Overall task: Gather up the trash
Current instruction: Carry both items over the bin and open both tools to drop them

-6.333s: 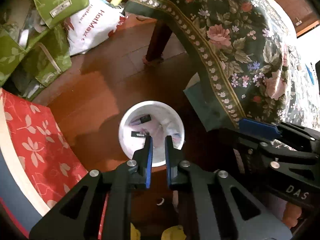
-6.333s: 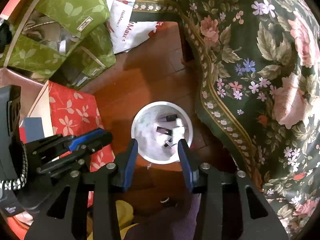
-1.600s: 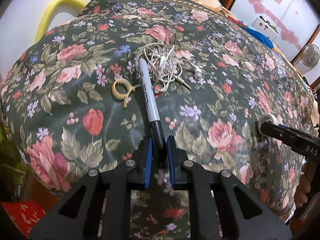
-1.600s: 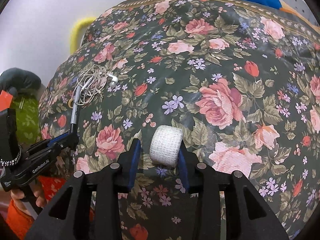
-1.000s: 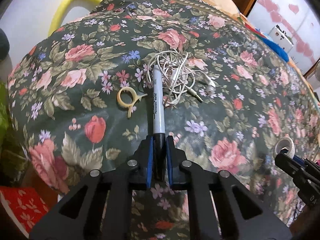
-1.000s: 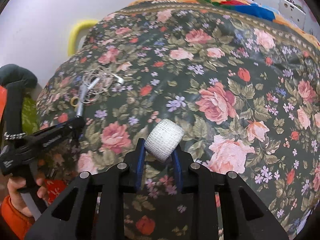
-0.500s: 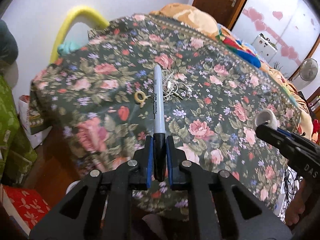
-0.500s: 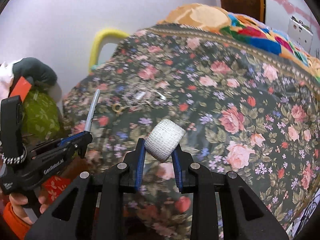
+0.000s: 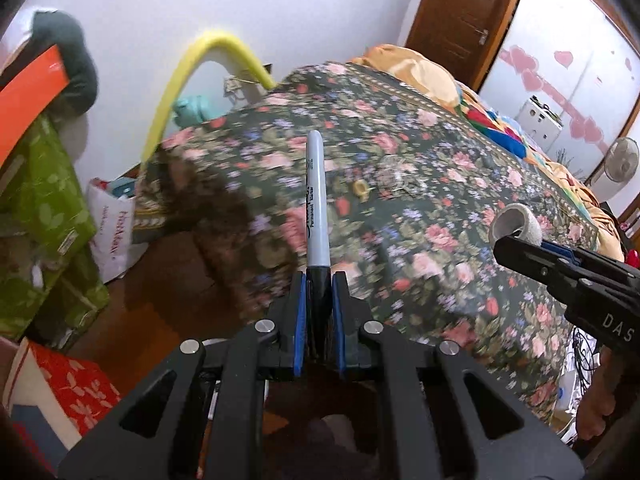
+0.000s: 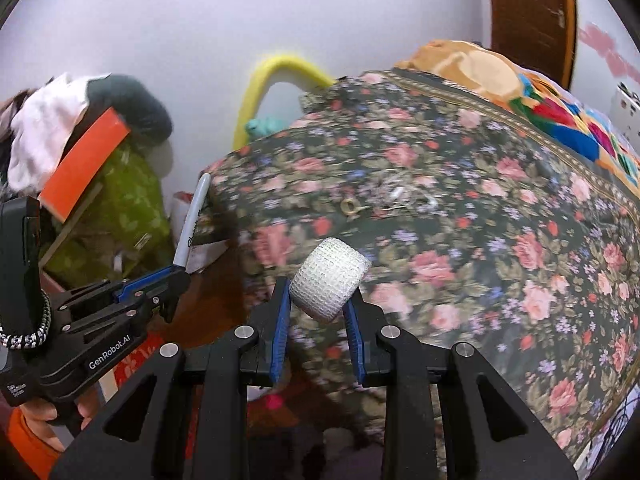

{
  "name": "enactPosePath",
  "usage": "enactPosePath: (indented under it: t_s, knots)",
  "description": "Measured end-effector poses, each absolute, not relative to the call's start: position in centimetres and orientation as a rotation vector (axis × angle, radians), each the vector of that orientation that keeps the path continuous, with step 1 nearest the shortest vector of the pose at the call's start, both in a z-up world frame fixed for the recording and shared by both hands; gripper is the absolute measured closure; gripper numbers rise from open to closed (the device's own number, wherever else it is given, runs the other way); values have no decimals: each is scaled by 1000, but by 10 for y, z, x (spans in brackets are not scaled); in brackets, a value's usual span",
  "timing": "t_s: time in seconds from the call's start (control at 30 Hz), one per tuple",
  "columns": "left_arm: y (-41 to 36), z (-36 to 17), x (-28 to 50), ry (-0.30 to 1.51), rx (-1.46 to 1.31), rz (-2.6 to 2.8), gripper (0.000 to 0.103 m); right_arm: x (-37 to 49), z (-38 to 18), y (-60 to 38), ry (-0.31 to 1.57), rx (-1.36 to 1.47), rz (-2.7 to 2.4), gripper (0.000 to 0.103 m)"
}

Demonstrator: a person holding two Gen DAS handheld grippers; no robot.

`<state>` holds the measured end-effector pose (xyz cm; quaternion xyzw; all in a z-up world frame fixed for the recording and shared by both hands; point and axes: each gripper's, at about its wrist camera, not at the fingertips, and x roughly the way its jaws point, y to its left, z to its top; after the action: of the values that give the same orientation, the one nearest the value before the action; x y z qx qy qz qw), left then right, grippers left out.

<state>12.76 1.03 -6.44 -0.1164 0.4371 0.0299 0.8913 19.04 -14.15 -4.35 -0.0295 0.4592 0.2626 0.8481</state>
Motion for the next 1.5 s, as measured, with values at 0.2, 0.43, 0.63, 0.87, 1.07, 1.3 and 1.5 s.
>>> enactPosePath:
  t_s: [0.2,0.43,0.63,0.87,1.07,1.3,1.5]
  knots:
    - [56,-78,88,924,-260,128,92,165,-52,-91,981,-93,623,79]
    - [104,-108,53,984,-317,198,92,144,-80,-35,1051,-145,694,79]
    - [132,-140,37,1044,-377,239,92,136,-118,8,1130,-218,743,79]
    - [152,-184,36,1135,-428,252,92,131,-161,44,1231,-315,778,79]
    - [158,-219,37,1212,-450,256,92,137,-193,63,1322,-378,796,79]
    - [166,-242,40,1259,-481,254,92,143,-212,76,1393,-356,851,79]
    - [168,-253,46,1278,-501,252,92,148,-219,79,1430,-348,860,59]
